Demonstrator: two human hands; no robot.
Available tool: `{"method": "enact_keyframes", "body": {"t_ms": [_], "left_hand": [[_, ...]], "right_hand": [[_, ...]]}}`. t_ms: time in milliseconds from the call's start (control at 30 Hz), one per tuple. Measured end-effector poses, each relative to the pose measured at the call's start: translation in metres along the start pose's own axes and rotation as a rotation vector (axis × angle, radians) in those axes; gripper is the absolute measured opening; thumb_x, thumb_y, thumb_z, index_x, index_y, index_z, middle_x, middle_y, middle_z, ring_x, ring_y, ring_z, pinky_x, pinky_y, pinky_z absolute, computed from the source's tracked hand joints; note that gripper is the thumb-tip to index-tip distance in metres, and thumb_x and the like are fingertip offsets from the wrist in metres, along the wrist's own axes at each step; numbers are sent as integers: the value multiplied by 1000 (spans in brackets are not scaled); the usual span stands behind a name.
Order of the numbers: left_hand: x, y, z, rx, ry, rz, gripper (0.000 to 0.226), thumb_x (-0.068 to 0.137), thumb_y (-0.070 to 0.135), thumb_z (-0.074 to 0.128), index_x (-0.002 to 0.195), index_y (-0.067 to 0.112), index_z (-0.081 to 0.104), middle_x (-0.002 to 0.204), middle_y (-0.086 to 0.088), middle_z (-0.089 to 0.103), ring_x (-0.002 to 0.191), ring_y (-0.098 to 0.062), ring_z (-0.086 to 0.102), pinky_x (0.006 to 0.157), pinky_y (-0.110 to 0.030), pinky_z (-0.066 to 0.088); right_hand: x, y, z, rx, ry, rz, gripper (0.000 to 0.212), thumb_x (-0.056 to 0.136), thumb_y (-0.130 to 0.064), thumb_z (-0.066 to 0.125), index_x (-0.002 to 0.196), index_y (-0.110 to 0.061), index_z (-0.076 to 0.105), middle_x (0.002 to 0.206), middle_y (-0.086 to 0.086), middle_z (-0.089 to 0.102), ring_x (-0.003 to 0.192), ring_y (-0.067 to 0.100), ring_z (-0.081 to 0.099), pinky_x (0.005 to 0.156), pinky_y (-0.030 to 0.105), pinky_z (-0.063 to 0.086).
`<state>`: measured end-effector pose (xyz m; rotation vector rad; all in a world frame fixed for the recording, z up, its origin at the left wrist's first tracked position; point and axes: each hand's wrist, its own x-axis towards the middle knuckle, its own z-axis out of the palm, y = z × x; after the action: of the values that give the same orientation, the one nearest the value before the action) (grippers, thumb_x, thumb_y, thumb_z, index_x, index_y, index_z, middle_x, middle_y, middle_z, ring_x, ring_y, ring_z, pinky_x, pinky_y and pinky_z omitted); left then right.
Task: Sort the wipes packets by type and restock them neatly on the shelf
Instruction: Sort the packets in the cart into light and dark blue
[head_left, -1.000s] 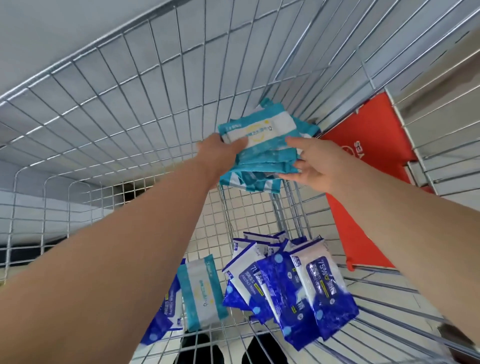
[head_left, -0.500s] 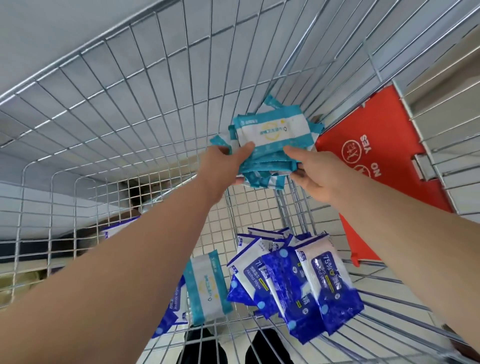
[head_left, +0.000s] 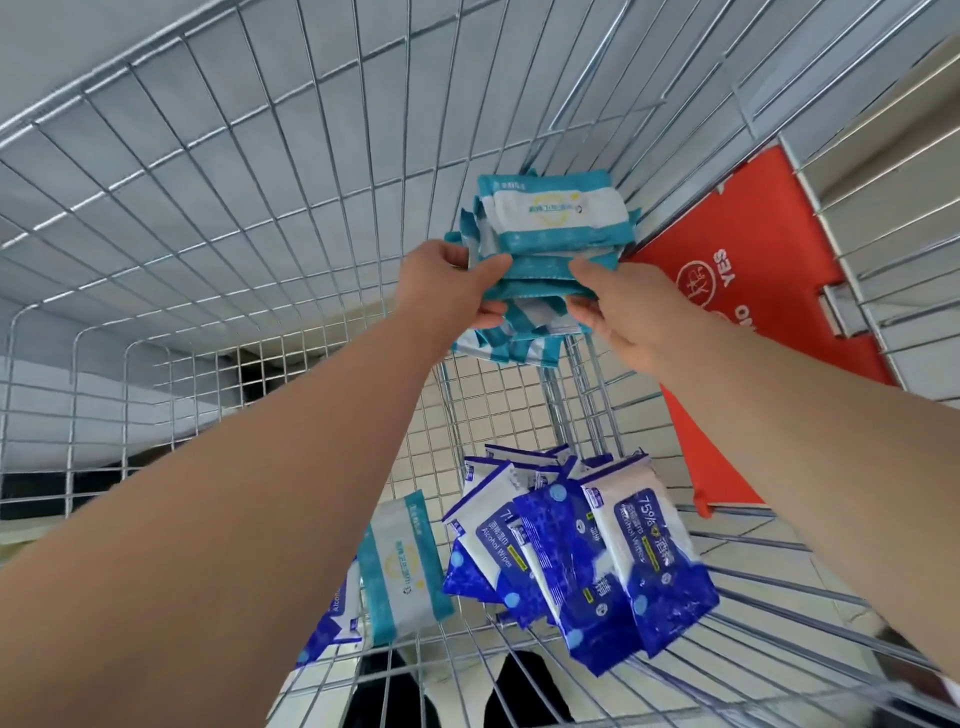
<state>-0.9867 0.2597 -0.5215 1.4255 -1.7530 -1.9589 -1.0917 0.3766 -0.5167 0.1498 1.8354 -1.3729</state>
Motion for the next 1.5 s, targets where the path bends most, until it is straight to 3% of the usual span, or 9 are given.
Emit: {"method": "enact_keyframes", "body": {"t_ms": [167, 300, 367, 467, 633, 800, 967, 1267, 1500], "left_hand": [[-8, -4, -5, 51, -18, -8, 28, 84, 29, 73, 89, 15, 50, 88, -8, 67, 69, -23, 71, 63, -37, 61], [-23, -11, -25, 164, -41, -41, 41, 84, 36, 72, 108, 8, 54, 102, -10, 65, 76, -21, 71, 61, -35, 61], [-34, -16, -47, 317, -57, 18, 33, 85, 36, 70, 103, 11, 59, 96, -6, 68, 78, -19, 71, 66, -37, 61], [-55, -26, -94, 555, -81, 96, 24, 84, 41, 68, 94, 20, 64, 88, 2, 69, 79, -15, 67, 71, -32, 56], [-95, -65, -191, 877, -176, 18, 22, 86, 35, 68, 104, 23, 63, 99, 9, 64, 87, -4, 61, 68, -14, 41], [-113, -120, -249, 1201, -332, -102, 42, 81, 30, 75, 120, 24, 61, 120, 5, 61, 108, -14, 57, 94, -30, 45], [-106, -143, -254, 1376, -363, 28, 41, 76, 36, 78, 112, 26, 61, 117, 1, 60, 109, -19, 53, 92, -33, 44], [-102, -133, -266, 1201, -421, -12, 16, 85, 27, 71, 91, 19, 59, 100, -1, 64, 94, -20, 58, 85, -36, 48], [-108, -122, -265, 1124, -450, -123, 34, 97, 38, 49, 105, 9, 64, 100, -7, 64, 91, -22, 59, 80, -33, 47]], "right_hand": [[-8, 9, -6, -92, 61, -3, 11, 91, -16, 61, 82, -11, 58, 84, 7, 58, 86, 20, 59, 99, 45, 48], [-32, 18, -2, -307, 33, -5, 41, 90, -27, 63, 118, 3, 59, 103, 20, 64, 105, 34, 63, 100, 52, 45], [-48, 23, 7, -473, -25, -59, 46, 90, -31, 61, 120, 3, 59, 105, 21, 66, 99, 34, 63, 99, 49, 46], [-70, 35, 33, -681, -129, -190, 44, 90, -30, 59, 110, 9, 60, 114, 24, 61, 104, 36, 59, 72, 32, 47], [-105, 73, 94, -864, -444, -278, 47, 90, -31, 61, 131, -9, 53, 134, 4, 55, 120, 16, 53, 99, 28, 40], [-121, 121, 146, -1041, -680, -236, 40, 90, -22, 61, 129, -11, 56, 132, 6, 57, 120, 20, 53, 102, 31, 41], [-119, 152, 165, -1222, -666, -240, 45, 89, -19, 62, 131, -9, 51, 131, 10, 53, 118, 25, 51, 96, 35, 44], [-97, 183, 177, -1464, -565, -295, 38, 82, -28, 70, 117, -17, 56, 114, 8, 52, 107, 26, 48, 90, 38, 44], [-85, 170, 170, -1089, -555, -187, 12, 86, -19, 68, 88, -19, 57, 90, 2, 57, 81, 19, 54, 64, 27, 39]]}}
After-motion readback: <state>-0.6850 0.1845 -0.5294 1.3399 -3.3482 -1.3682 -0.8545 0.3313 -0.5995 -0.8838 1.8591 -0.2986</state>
